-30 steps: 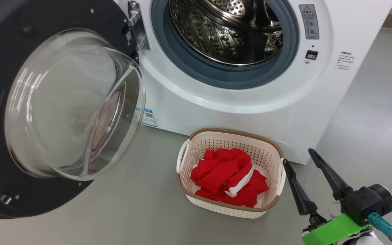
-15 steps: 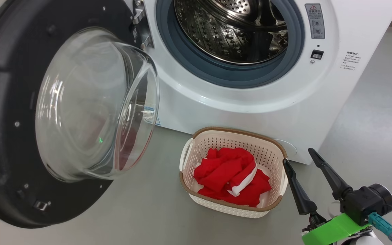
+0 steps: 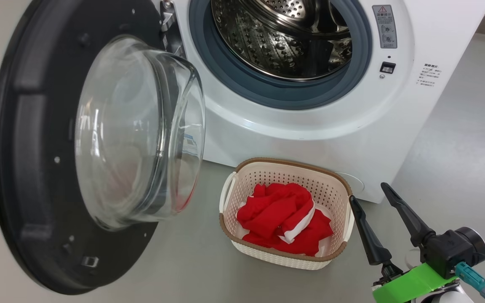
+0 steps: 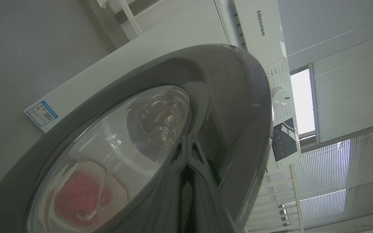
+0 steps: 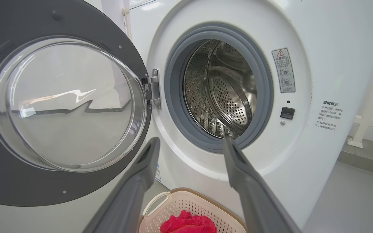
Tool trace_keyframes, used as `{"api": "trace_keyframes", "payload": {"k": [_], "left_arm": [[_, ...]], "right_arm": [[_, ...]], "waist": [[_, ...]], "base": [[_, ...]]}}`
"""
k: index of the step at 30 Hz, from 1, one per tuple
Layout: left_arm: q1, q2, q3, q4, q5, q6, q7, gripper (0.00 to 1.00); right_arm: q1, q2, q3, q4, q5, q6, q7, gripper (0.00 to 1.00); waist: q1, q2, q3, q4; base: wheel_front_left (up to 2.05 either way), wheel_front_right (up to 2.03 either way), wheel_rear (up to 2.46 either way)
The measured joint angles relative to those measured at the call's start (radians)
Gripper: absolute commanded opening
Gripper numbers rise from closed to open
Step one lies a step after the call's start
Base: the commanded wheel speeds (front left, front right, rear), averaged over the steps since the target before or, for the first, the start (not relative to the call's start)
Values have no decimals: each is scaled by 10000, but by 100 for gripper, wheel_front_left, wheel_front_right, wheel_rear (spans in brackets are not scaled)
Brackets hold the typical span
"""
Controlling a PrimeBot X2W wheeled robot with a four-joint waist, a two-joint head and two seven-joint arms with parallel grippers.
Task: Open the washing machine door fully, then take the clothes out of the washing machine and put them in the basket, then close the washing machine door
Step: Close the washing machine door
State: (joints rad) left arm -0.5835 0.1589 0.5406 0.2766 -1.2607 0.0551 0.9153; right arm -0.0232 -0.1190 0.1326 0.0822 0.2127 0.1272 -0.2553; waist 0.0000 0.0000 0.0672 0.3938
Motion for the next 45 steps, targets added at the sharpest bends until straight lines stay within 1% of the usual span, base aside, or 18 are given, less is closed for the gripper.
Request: {"api": "trace_keyframes", "payload": {"k": [8, 20, 33, 39, 45], "left_arm": [[349, -508, -234, -731, -167, 247, 247, 0], [807, -1058, -579, -1338, -571, 337, 339, 0], [1301, -1204, -1381, -1967, -1390, 339, 337, 0], [1364, -1264, -1758, -2167, -1496, 418, 230, 0], [1464, -1273, -1862, -2290, -1582, 422, 127, 0]], "right_arm": [[-14, 52, 10, 4, 0, 0, 0, 100], [-134, 63, 12, 23, 2, 0, 0, 100], [-221, 79, 8, 33, 2, 0, 0, 100], [-221, 79, 2, 35, 4, 0, 0, 100], [-221, 77, 0, 35, 40, 0, 0, 100]], "waist": [[0, 0, 55, -159], [0, 0, 151, -605], [0, 0, 122, -1149], [0, 0, 140, -1380], [0, 0, 136, -1525]], "base": [[0, 0, 0], [0, 0, 0], [0, 0, 0], [0, 0, 0], [0, 0, 0]]}}
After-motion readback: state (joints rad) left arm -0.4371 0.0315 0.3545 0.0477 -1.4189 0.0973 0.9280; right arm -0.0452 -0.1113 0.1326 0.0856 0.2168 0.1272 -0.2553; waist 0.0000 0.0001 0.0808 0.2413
